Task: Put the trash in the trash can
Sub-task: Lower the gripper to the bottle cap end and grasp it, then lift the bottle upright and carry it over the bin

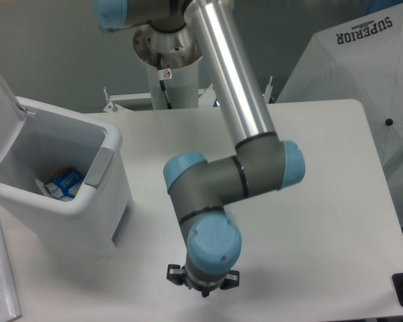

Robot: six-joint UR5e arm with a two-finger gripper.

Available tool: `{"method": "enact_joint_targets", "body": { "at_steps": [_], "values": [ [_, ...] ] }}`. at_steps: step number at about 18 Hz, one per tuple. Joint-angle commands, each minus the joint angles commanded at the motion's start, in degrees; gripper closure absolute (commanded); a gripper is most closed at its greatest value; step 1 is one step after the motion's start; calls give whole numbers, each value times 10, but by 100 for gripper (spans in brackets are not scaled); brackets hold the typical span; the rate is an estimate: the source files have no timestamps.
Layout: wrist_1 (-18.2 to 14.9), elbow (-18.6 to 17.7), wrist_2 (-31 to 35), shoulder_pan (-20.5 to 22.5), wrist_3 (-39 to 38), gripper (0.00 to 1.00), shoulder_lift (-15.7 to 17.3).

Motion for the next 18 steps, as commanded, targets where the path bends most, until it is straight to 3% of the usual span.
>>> {"method": "enact_joint_targets", "body": {
  "at_steps": [6, 9, 13, 18],
  "values": [
    [32, 4, -128, 44, 1, 86, 84],
    [66, 4, -195, 52, -1, 86, 114],
    [116, 4, -293, 63, -7, 86, 142],
    [129, 1, -402, 71, -11, 86, 168]
  ]
}}
